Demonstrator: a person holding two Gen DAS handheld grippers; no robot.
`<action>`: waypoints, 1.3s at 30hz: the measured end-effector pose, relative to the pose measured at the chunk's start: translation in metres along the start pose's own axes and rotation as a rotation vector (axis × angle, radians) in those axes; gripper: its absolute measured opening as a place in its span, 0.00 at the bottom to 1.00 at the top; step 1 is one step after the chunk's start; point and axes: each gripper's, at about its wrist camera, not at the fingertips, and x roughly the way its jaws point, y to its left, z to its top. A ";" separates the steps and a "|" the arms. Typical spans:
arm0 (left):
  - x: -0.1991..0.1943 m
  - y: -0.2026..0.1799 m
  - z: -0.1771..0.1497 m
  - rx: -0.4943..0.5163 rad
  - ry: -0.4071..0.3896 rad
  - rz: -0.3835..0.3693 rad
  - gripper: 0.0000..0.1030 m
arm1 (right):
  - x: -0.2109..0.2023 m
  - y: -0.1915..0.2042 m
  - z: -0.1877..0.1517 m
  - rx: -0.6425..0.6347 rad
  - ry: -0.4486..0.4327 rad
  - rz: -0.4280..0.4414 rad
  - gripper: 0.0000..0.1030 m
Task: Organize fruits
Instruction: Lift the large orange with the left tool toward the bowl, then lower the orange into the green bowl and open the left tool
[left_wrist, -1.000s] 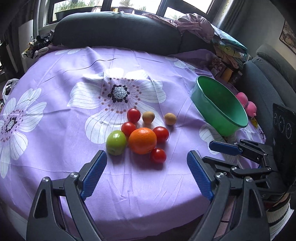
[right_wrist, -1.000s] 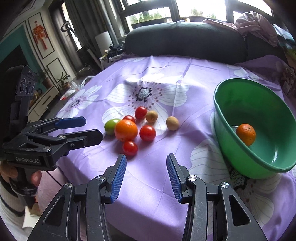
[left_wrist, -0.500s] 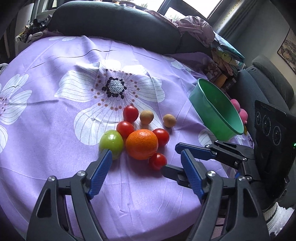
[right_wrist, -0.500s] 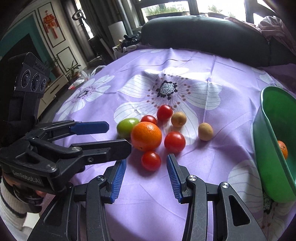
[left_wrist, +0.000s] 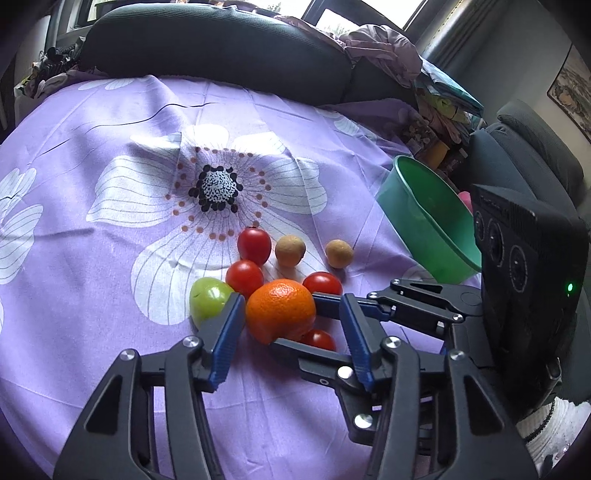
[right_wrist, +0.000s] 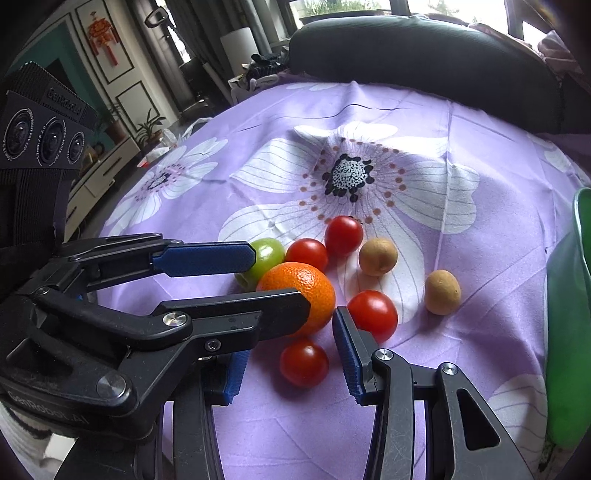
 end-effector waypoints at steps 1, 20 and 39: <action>0.002 0.000 0.000 0.006 0.009 0.003 0.49 | 0.002 -0.001 0.001 0.007 0.005 0.003 0.44; 0.000 -0.003 0.006 0.007 0.019 0.036 0.39 | -0.001 -0.002 0.006 -0.017 -0.014 0.023 0.42; 0.010 -0.115 0.053 0.251 -0.037 -0.070 0.39 | -0.107 -0.049 -0.007 0.093 -0.243 -0.136 0.42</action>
